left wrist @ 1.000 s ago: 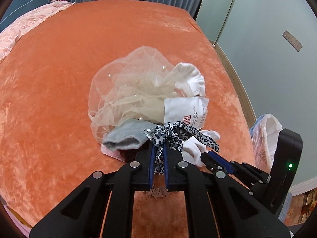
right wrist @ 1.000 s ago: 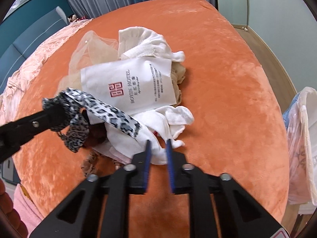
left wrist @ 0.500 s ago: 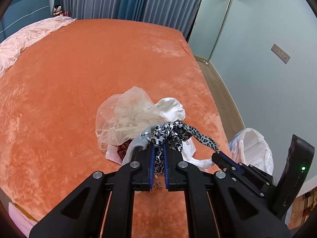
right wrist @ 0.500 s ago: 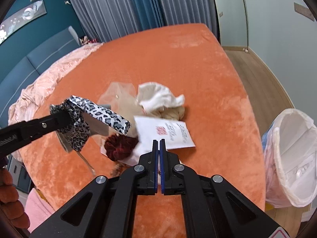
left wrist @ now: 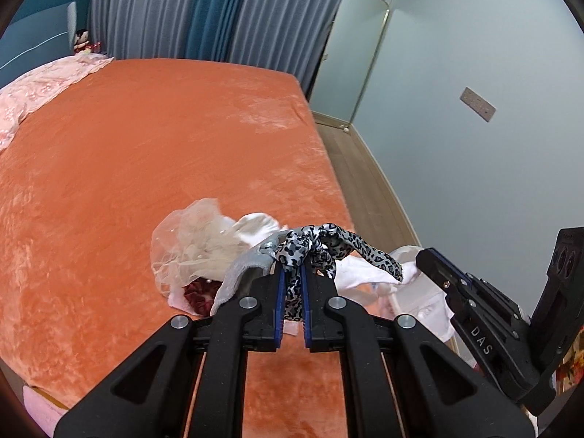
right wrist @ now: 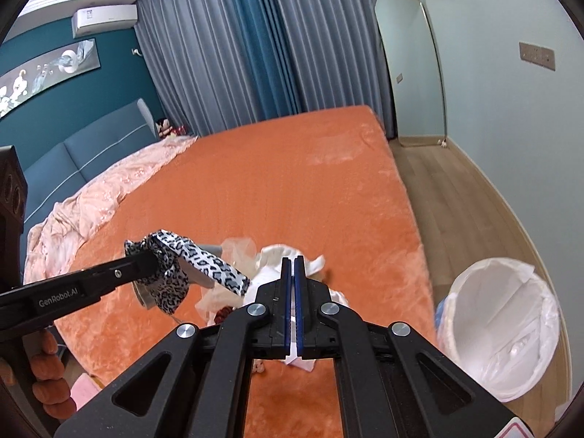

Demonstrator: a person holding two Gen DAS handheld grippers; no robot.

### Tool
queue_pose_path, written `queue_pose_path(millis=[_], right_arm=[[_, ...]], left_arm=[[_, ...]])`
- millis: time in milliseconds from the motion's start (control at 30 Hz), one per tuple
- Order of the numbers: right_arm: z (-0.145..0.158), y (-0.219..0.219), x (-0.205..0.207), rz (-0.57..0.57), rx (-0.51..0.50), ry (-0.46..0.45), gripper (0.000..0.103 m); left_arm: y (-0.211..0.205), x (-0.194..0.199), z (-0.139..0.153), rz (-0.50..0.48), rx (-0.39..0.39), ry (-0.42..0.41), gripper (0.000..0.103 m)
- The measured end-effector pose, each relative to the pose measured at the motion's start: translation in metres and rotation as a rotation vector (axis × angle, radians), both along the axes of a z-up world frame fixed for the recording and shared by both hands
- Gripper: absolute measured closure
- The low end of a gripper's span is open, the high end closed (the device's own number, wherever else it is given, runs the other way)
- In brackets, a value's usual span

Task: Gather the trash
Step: 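Carry the scarf and socks over the wastebasket with both tools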

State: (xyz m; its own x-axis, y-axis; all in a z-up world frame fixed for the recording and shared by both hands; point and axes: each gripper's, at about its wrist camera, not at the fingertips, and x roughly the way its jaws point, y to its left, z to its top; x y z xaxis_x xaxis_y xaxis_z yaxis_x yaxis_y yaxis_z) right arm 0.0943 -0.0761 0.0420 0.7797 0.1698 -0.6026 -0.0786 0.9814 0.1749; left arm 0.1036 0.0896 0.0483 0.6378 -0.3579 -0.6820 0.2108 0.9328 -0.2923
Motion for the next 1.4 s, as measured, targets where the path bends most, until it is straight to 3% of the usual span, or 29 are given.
queue_pose_path(millis=[367, 700, 867, 1067, 1400], right_arm=[[0.060, -0.068, -0.026, -0.100, -0.039, -0.108, 0.101], [0.060, -0.133, -0.039, -0.217, -0.077, -0.092, 0.101], [0.054, -0.156, -0.047, -0.255, -0.070, -0.078, 0.101], [0.046, -0.149, -0.049, -0.236, -0.060, -0.072, 0.101], [0.027, -0.116, -0.039, -0.173, -0.032, -0.040, 0.101]], left_arm=[[-0.070, 0.001, 0.052, -0.179, -0.089, -0.014, 0.096], [-0.159, 0.009, 0.049, -0.335, -0.122, 0.048, 0.096], [-0.182, 0.008, 0.045, -0.356, -0.123, 0.059, 0.096], [-0.170, 0.010, 0.034, -0.328, -0.104, 0.070, 0.095], [-0.117, 0.018, -0.025, -0.247, -0.039, 0.165, 0.092]])
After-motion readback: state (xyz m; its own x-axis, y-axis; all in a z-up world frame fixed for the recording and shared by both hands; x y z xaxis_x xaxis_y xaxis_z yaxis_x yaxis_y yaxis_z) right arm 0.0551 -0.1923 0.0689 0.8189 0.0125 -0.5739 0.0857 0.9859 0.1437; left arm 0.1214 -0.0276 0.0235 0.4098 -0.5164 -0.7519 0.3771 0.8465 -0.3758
